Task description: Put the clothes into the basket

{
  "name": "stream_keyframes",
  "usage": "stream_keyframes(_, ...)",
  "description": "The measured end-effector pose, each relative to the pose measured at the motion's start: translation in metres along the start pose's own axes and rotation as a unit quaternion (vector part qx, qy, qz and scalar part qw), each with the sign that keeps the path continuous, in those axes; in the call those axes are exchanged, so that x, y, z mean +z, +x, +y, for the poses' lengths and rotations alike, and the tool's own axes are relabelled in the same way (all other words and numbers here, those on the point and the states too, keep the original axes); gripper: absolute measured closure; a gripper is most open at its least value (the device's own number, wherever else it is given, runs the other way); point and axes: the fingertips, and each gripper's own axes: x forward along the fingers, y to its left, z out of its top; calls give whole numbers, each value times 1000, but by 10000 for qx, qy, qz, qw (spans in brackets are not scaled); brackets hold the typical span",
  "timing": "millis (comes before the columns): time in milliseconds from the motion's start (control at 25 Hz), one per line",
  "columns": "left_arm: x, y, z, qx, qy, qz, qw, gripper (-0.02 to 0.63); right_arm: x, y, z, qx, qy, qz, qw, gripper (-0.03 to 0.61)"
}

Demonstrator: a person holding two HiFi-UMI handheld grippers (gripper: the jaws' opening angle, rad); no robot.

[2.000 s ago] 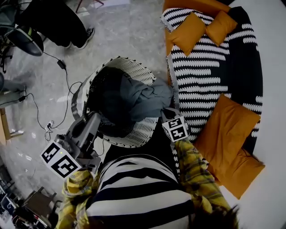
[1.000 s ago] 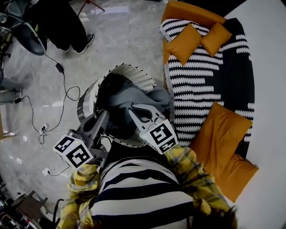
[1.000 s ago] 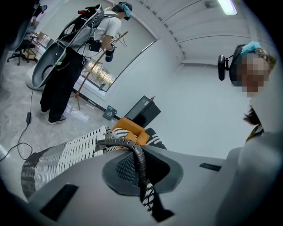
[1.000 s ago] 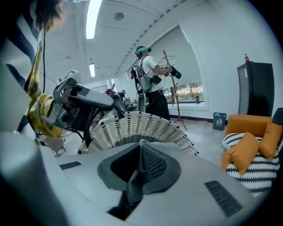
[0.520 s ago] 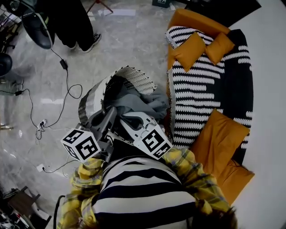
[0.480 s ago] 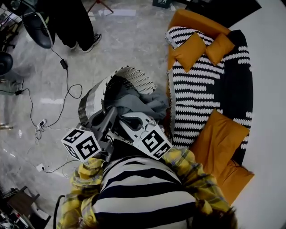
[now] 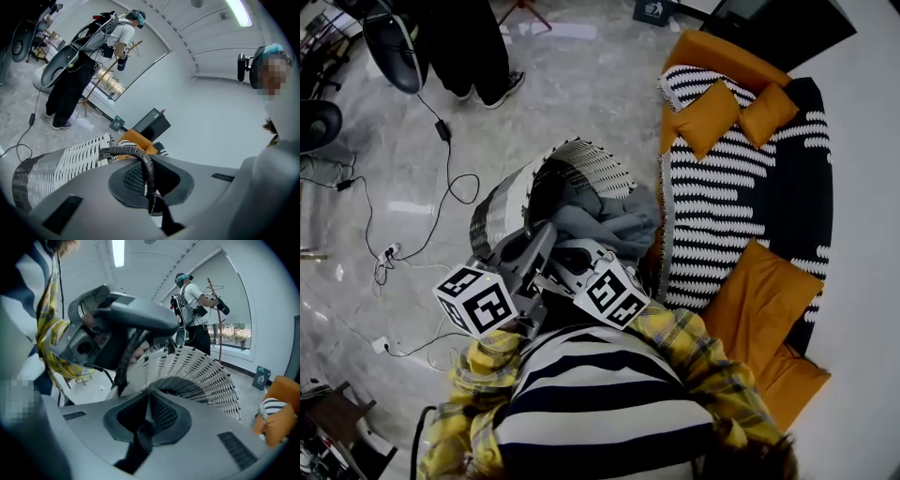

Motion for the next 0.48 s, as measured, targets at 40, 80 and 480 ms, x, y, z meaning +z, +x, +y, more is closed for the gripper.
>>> stream_keyframes(40, 1, -1, -1, -34, 5, -13, 10000, 600, -6, 3, -3, -114, -77, 134, 9998, 540)
stream_keyframes(80, 2, -2, -1, -59, 9, -22, 10000, 600, -10, 5, -5, -200, -147, 235, 9994, 540)
stream_keyframes(480, 7, -6, -1, -47, -59, 57, 10000, 600, -24, -11, -35, -647, 51, 291, 9975, 479)
